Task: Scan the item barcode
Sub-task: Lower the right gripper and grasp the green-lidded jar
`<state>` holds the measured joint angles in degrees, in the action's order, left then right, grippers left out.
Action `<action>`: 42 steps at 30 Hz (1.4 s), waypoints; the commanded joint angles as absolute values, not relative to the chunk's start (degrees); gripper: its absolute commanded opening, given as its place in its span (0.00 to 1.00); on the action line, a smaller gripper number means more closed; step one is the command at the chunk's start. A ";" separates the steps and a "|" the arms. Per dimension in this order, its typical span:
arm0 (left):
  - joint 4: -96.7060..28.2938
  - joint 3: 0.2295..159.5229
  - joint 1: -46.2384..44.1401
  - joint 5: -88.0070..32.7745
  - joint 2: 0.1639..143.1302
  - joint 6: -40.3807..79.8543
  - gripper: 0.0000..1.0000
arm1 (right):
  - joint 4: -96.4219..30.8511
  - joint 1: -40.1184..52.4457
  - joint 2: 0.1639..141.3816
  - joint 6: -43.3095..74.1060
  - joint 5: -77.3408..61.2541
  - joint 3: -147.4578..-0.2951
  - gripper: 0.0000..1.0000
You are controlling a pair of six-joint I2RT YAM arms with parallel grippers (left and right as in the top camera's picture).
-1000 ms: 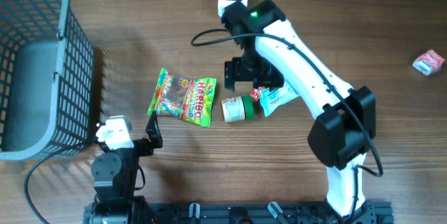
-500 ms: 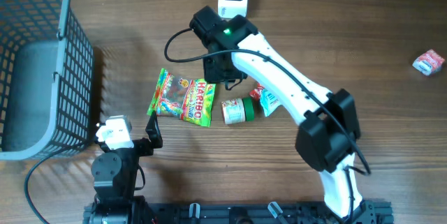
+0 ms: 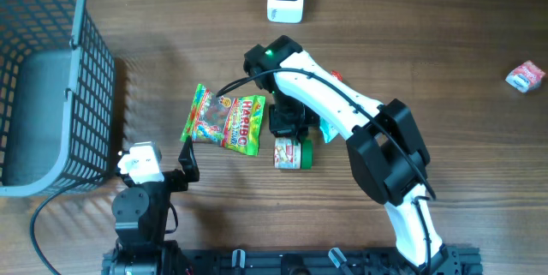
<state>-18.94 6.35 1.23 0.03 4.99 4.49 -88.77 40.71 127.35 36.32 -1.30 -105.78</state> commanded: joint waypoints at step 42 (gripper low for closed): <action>-18.61 5.76 1.02 -0.82 4.95 3.22 1.00 | -69.41 42.76 113.91 93.67 -14.37 -81.78 1.00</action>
<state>-18.85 6.35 1.23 0.03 4.99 4.49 -69.47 42.96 113.69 89.82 -14.57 -84.47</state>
